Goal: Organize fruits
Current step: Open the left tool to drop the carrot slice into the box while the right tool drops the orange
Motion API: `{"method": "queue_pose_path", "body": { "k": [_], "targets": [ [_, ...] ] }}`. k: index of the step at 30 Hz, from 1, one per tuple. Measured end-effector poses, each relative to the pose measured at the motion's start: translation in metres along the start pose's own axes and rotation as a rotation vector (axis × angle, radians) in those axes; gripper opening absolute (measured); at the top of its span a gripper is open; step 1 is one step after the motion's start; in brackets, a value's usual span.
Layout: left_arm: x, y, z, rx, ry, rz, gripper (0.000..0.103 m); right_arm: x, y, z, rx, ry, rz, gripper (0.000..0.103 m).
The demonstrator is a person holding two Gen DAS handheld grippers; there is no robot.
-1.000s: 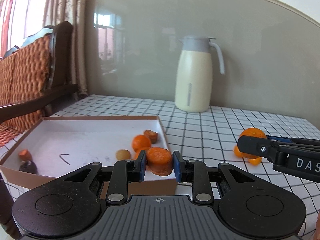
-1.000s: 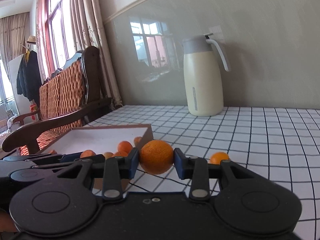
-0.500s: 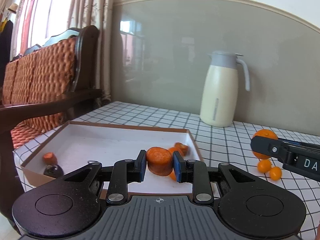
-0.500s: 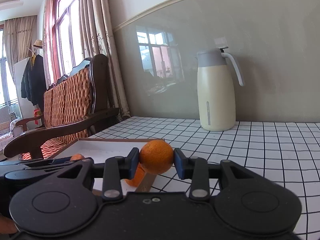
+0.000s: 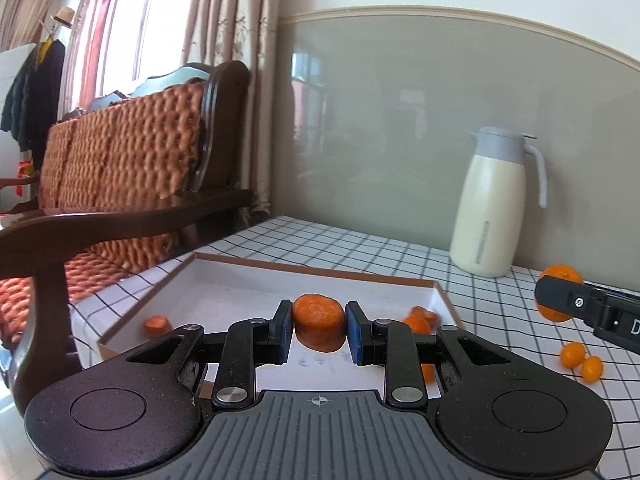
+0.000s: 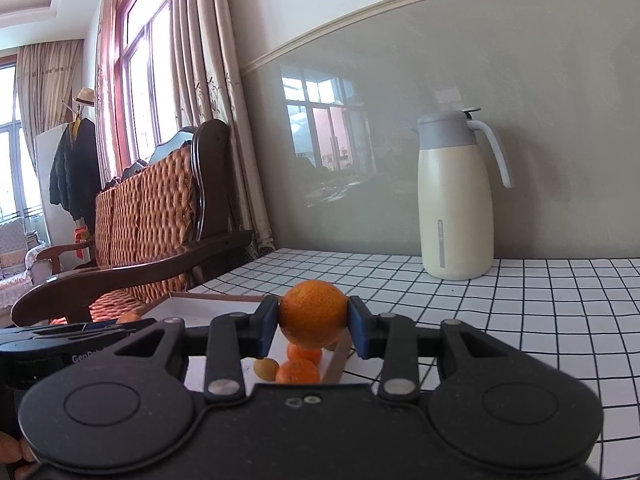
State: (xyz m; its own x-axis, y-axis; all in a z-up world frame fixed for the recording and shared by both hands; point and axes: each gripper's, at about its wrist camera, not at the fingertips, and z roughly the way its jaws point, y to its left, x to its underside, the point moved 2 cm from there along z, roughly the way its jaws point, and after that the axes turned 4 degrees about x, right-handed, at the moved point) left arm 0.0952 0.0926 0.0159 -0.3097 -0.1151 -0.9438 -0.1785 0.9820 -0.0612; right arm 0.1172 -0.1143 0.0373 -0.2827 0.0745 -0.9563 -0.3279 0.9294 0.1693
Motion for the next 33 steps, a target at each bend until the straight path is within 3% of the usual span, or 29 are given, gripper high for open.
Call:
{"method": "queue_pose_path", "body": {
  "k": [14,33],
  "targets": [
    [-0.009,0.037,0.003,-0.066,-0.028,-0.05,0.028,0.002,0.015,0.015,-0.01,-0.011,0.011,0.029],
    [-0.012,0.052,0.011,-0.102,-0.037,-0.074,0.028,0.002,0.026,0.027,-0.019,-0.024,0.027,0.029]
  ]
}}
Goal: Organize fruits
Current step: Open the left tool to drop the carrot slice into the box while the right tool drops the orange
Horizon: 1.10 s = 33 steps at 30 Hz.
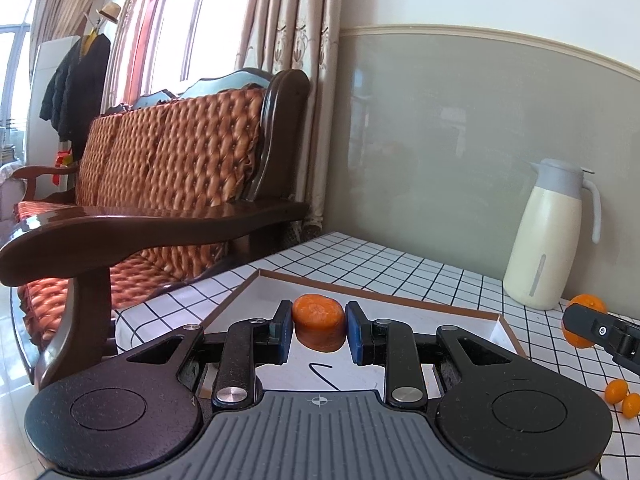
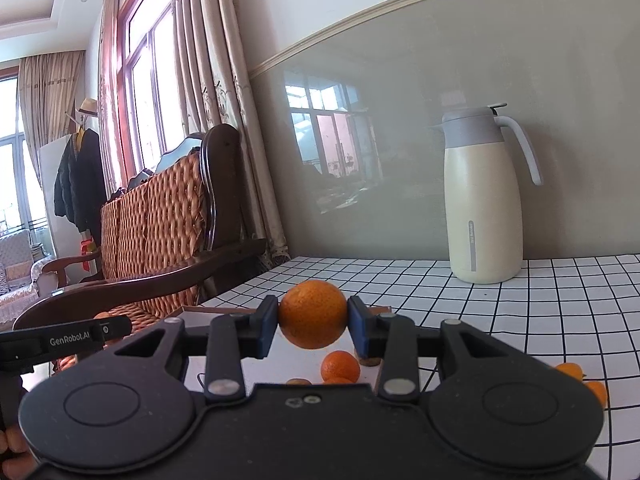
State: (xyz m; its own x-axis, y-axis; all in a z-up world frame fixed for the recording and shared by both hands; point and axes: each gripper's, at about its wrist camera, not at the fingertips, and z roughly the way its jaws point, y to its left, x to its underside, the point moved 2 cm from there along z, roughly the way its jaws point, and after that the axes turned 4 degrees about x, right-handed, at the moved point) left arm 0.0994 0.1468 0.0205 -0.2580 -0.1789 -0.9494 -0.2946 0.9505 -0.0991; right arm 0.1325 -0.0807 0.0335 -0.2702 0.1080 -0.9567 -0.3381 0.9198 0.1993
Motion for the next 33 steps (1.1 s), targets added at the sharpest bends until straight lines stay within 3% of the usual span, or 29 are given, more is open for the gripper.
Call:
{"method": "queue_pose_path", "body": {
  "k": [21,33],
  "targets": [
    [-0.004,0.01,0.019,-0.034,0.01,-0.016,0.028,-0.001,0.013,0.019,0.005,-0.014,-0.027,0.029],
    [-0.006,0.022,0.057,-0.075,0.054,-0.015,0.028,0.002,0.022,0.057,0.026,0.053,-0.036,0.029]
  ]
}}
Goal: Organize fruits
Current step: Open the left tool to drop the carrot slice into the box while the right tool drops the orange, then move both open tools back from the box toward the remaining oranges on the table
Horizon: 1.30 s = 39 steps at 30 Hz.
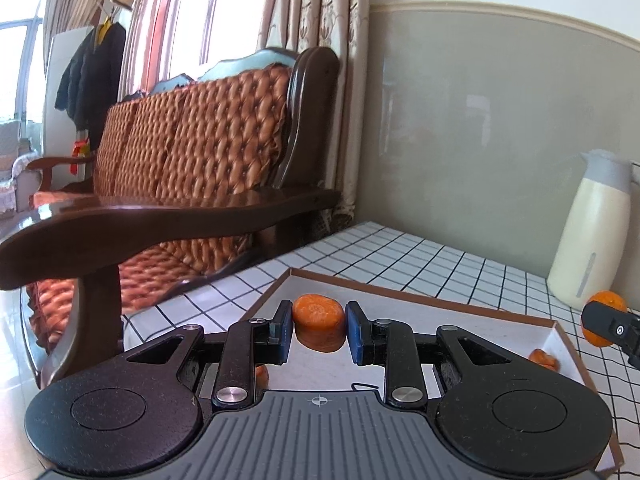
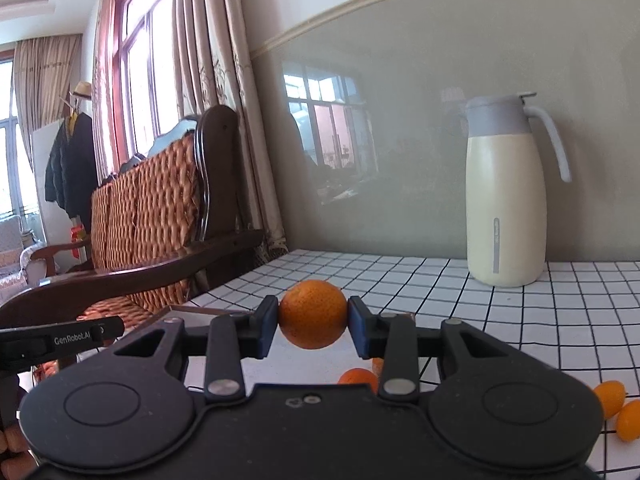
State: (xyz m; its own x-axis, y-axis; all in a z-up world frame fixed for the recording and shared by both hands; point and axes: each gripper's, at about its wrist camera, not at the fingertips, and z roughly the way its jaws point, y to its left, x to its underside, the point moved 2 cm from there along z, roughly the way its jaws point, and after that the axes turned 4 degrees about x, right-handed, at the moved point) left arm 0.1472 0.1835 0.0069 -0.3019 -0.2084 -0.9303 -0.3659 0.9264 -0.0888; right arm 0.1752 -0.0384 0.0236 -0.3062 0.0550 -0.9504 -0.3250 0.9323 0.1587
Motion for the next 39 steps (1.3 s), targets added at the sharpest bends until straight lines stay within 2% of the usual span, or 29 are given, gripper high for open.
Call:
{"method": "queue_pose_path", "body": {
  "k": [4,5,6,7,8,9,10,11,12,14,18,23,28,34,39],
  "targets": [
    [0.0,0.0,0.016,-0.007,0.025,-0.004,0.028,0.001,0.002,0.021,0.009,0.062,-0.012,0.032],
    [0.0,-0.001,0.02,-0.012,0.028,0.002,0.028,0.001,0.003,0.026,0.013,0.079,-0.016,0.036],
    [0.0,-0.001,0.024,-0.021,0.03,0.002,0.028,0.0,0.003,0.031,0.021,0.095,-0.018,0.044],
    [-0.001,-0.001,0.029,-0.029,0.034,0.002,0.029,0.0,0.003,0.032,0.033,0.093,-0.018,0.065],
    [-0.001,0.0,0.035,-0.035,0.049,0.001,0.03,-0.001,0.001,0.029,0.042,0.069,-0.013,0.073],
    [0.0,0.001,0.04,-0.035,0.07,-0.006,0.051,-0.003,-0.001,0.022,0.049,0.037,-0.003,0.072],
    [-0.001,0.002,0.043,-0.038,0.088,-0.022,0.092,-0.006,-0.004,0.015,0.044,0.006,0.017,0.076],
    [-0.002,0.004,0.041,-0.055,0.086,-0.046,0.103,-0.009,-0.008,0.006,0.038,-0.032,0.047,0.091],
    [-0.004,0.005,0.033,-0.073,0.046,-0.064,0.103,-0.011,-0.013,-0.004,0.041,-0.078,0.074,0.098],
    [-0.011,0.002,0.018,-0.042,-0.015,-0.037,0.103,-0.015,-0.02,-0.02,0.033,-0.145,0.09,0.097],
    [-0.013,-0.005,0.002,-0.039,-0.044,0.014,0.103,-0.019,-0.032,-0.036,0.023,-0.172,0.088,0.097],
    [-0.007,-0.013,-0.016,-0.055,-0.053,0.069,0.103,-0.016,-0.044,-0.042,-0.025,-0.135,0.11,0.097],
    [-0.009,-0.014,-0.027,-0.065,-0.052,0.081,0.103,-0.017,-0.042,-0.051,-0.066,-0.133,0.054,0.097],
    [0.0,-0.016,-0.041,-0.036,-0.025,0.041,0.103,-0.015,-0.041,-0.066,-0.118,-0.116,-0.011,0.097],
    [0.013,-0.03,-0.053,0.0,-0.002,0.046,0.103,-0.01,-0.054,-0.081,-0.096,-0.077,-0.039,0.097]
  ]
}}
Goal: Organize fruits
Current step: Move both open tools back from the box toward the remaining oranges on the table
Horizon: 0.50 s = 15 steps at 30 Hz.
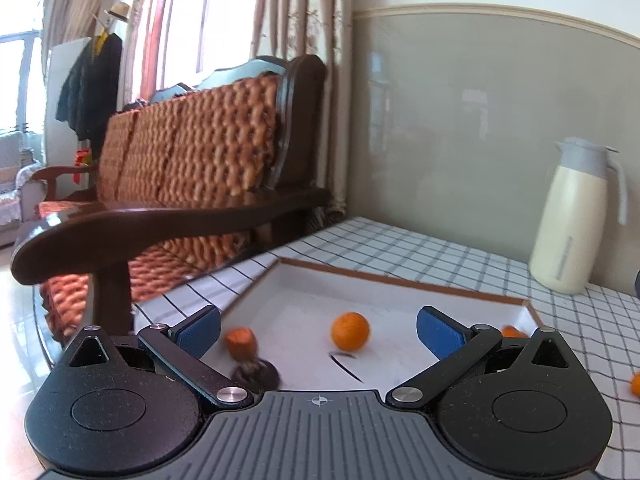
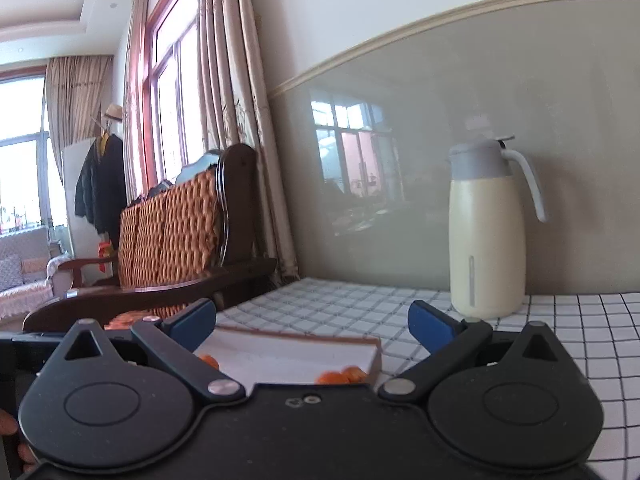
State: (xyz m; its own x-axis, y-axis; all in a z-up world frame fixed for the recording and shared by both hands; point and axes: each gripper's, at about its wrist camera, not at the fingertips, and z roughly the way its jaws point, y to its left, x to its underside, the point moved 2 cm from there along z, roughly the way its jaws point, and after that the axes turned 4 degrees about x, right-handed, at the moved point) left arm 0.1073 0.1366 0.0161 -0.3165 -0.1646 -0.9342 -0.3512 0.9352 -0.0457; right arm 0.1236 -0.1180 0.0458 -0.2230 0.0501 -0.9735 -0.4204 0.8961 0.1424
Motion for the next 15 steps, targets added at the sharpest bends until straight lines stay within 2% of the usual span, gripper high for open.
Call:
{"method": "queue_pose_path", "body": {
  "k": [10,15],
  "targets": [
    [0.018,-0.067,-0.018,0.146,0.016,0.07,0.103,0.013,-0.034,-0.037,0.122,0.044,-0.035,0.097],
    [0.026,-0.106,-0.029,0.221,-0.008,0.159,0.103,0.021,-0.056,-0.051,0.188,0.069,-0.008,0.097]
  ]
}}
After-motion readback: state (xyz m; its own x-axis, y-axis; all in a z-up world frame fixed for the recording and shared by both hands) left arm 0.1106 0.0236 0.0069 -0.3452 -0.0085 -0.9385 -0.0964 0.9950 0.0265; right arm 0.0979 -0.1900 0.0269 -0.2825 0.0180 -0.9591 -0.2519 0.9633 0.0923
